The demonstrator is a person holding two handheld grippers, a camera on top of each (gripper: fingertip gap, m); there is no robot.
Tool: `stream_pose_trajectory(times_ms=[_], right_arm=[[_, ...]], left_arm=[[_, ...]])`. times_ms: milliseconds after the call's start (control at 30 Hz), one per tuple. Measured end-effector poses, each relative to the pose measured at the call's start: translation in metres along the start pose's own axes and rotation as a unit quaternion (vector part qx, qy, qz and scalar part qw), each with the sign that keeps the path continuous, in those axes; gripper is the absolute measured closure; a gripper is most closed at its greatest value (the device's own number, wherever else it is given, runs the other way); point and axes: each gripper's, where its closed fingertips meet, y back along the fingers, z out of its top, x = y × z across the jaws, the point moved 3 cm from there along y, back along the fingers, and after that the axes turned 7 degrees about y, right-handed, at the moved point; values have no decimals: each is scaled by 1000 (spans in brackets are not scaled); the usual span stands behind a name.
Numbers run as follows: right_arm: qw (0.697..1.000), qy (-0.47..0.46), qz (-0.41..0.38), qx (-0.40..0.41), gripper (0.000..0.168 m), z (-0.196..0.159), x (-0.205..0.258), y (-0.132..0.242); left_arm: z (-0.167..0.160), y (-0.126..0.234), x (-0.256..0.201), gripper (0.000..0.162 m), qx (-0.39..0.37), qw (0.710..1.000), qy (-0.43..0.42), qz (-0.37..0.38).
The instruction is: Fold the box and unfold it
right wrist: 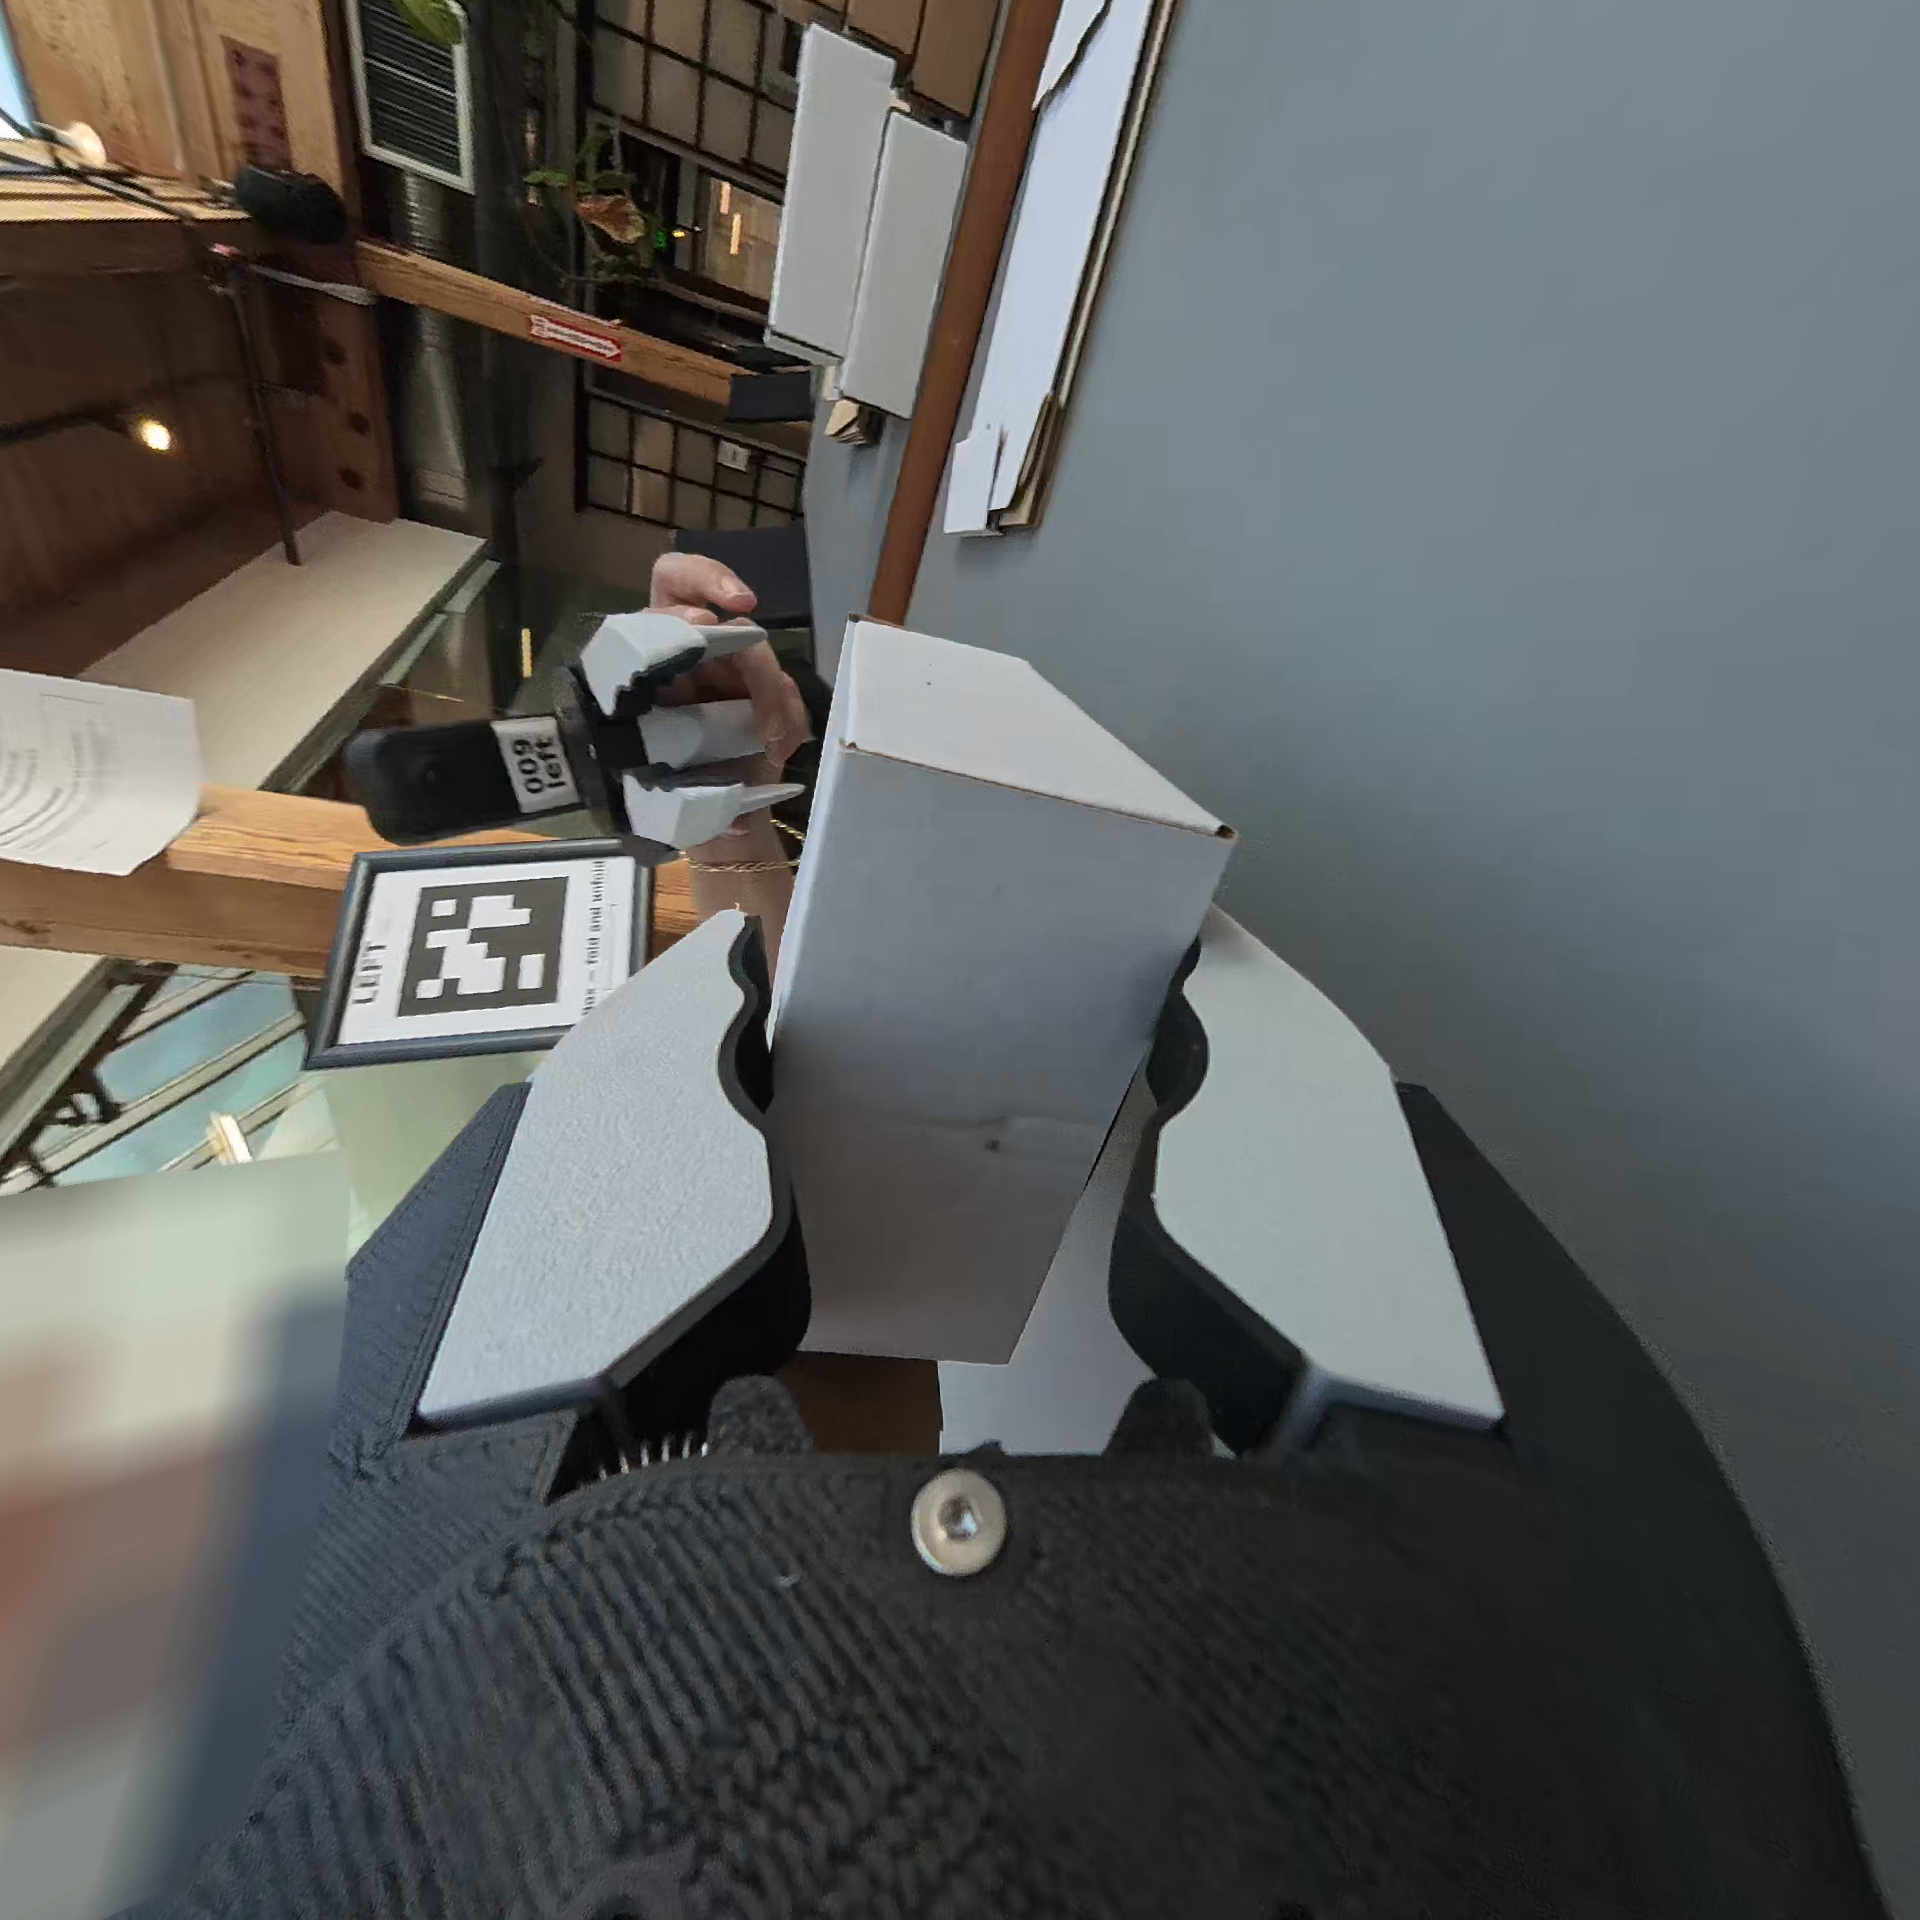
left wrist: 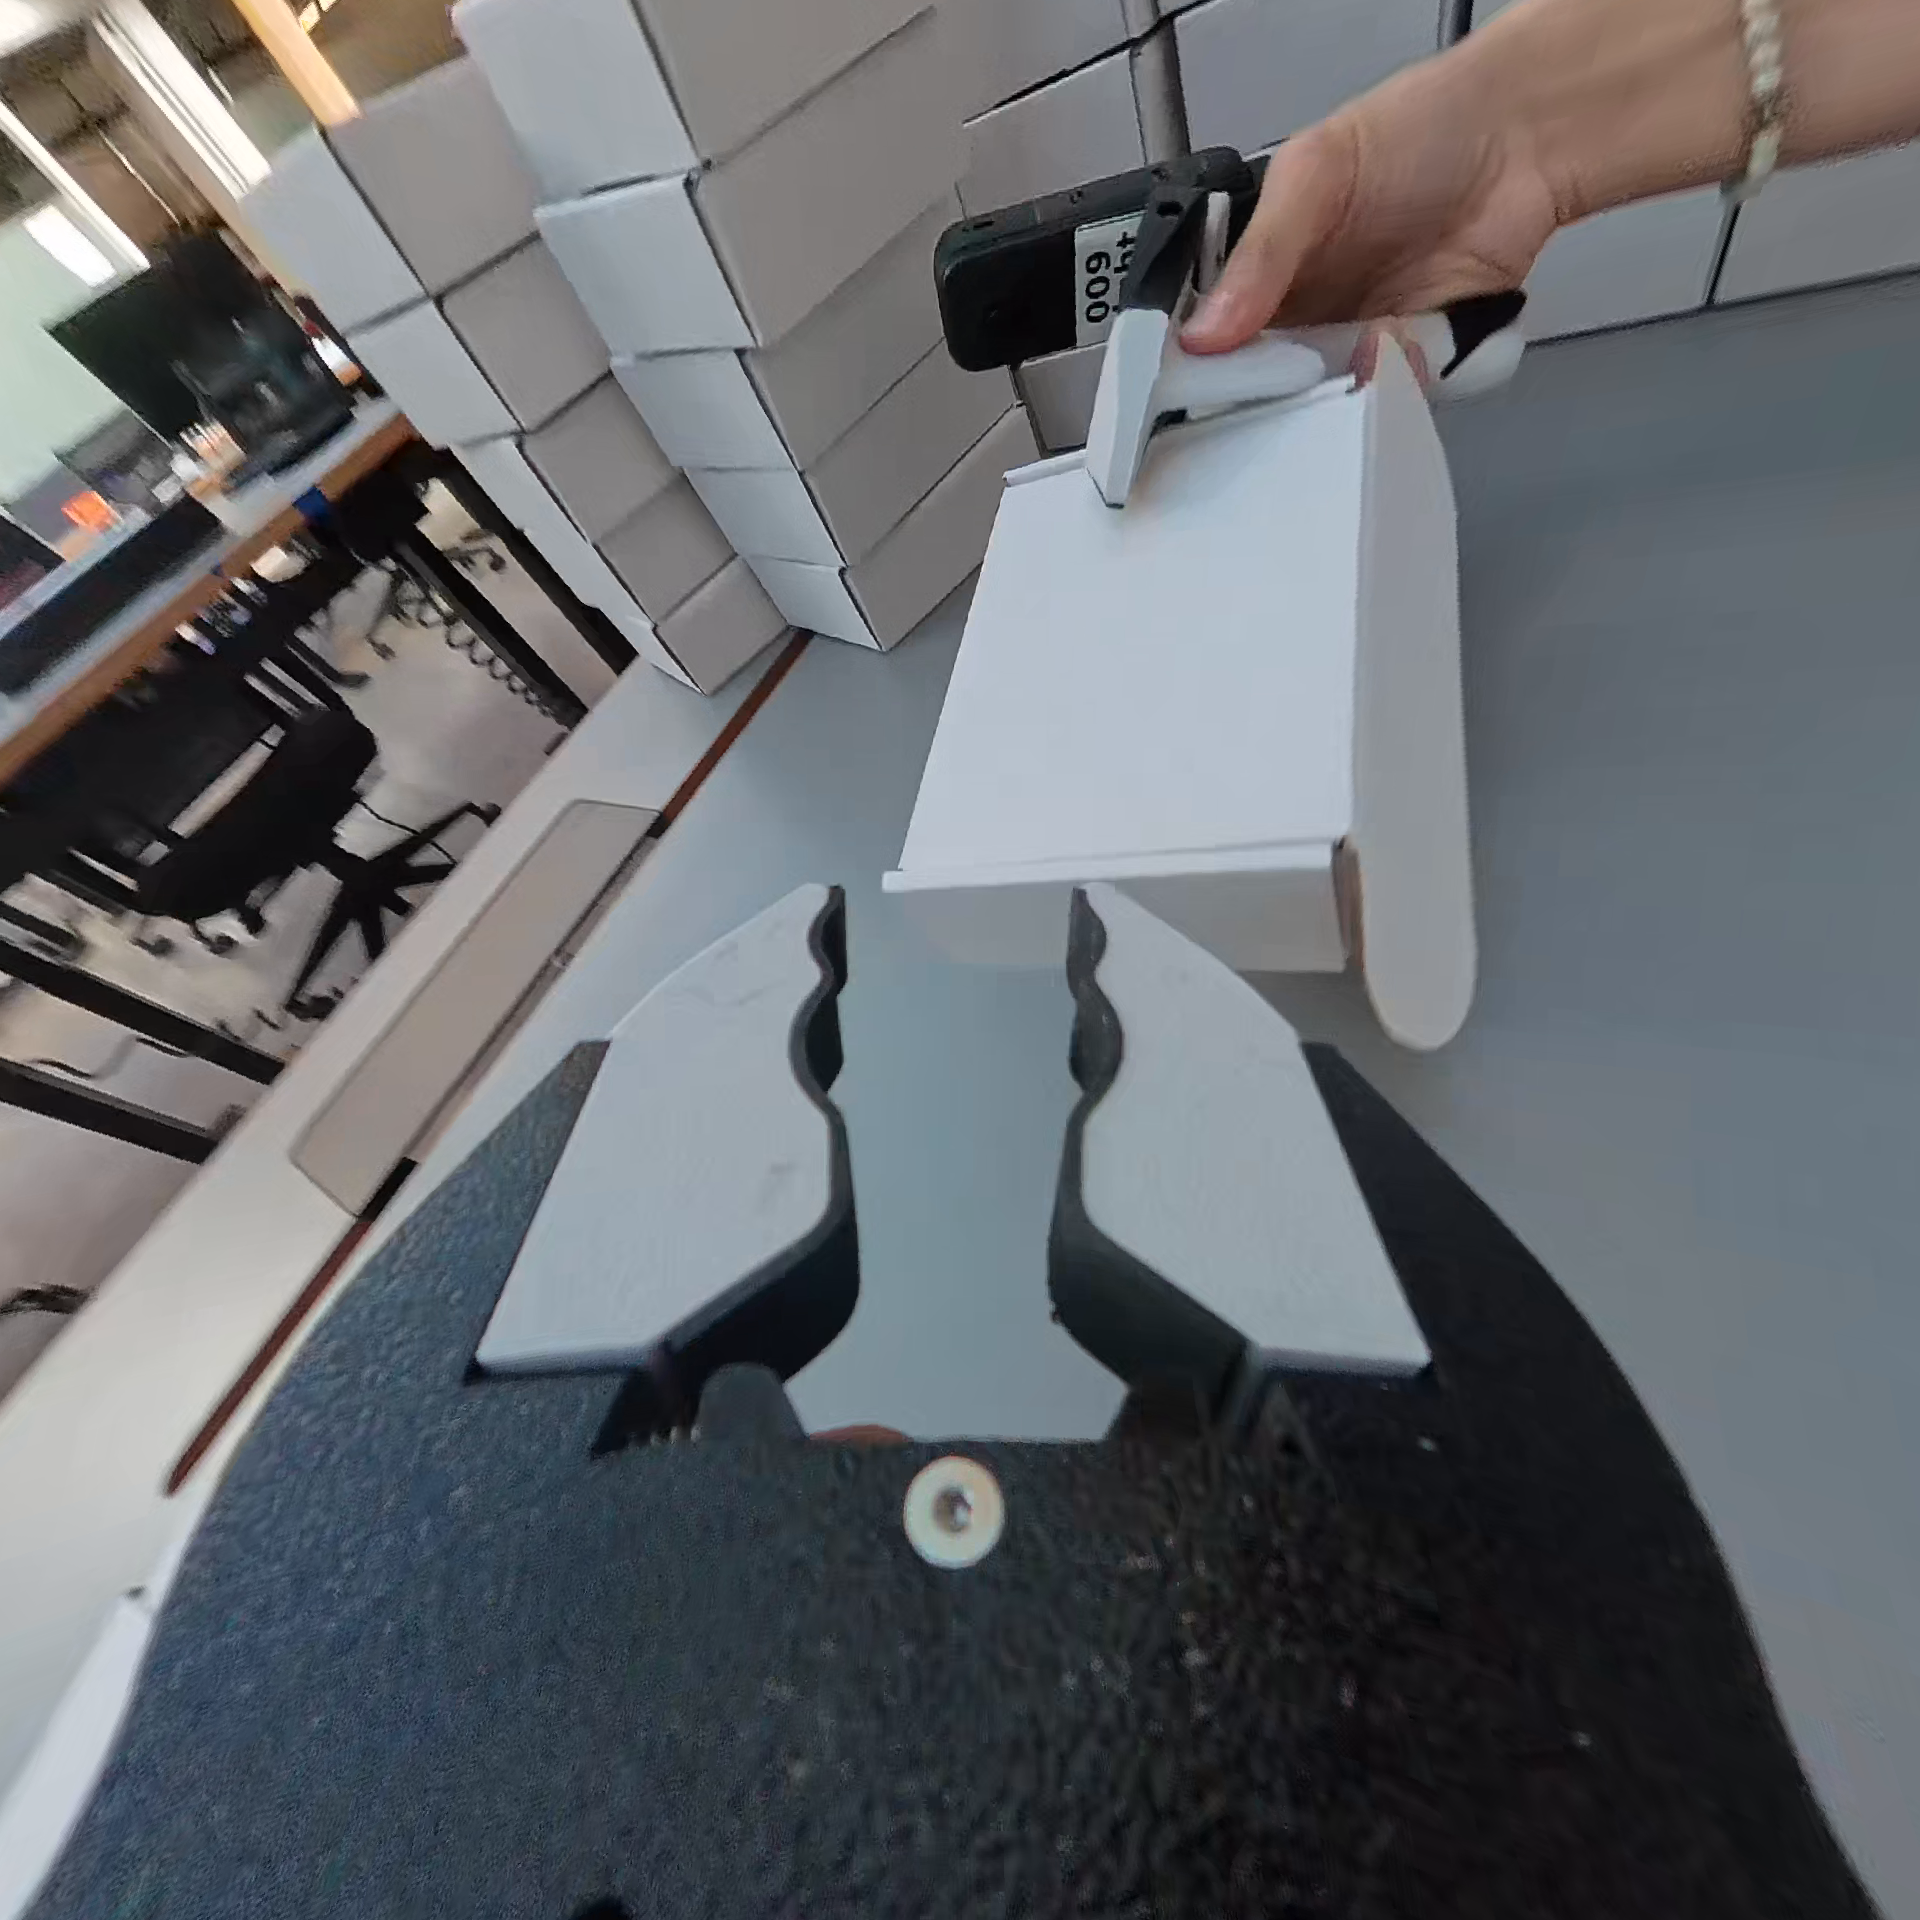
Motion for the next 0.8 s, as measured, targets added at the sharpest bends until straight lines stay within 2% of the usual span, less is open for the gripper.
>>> stream_pose_trajectory(times_ms=[67, 167, 267, 367, 467, 700, 767, 800], right_arm=[[999, -25, 43, -4, 96, -3, 7, 7], [996, -30, 84, -8, 96, -6, 14, 14], [991, -36, 131, -12, 96, -10, 24, 16], [989, -29, 143, 5, 96, -18, 30, 9], [988, -33, 152, 8, 96, -21, 34, 2], [987, -38, 157, 17, 96, -25, 39, -6], [987, -34, 155, 24, 96, -27, 40, -10], [987, -38, 155, 20, 97, -27, 39, -11]], left_arm=[[8, 11, -6, 104, -12, 991, -123, 51], [14, 17, -23, 85, -19, 951, -288, 107], [11, 12, -46, 74, -22, 889, -437, 136], [13, 3, -66, 70, -61, 823, -539, 168], [21, -4, -84, 71, -102, 782, -587, 181], [33, -20, -105, 71, -125, 743, -638, 158], [32, -23, -109, 85, -126, 733, -651, 152], [31, -23, -113, 86, -129, 730, -656, 143]])
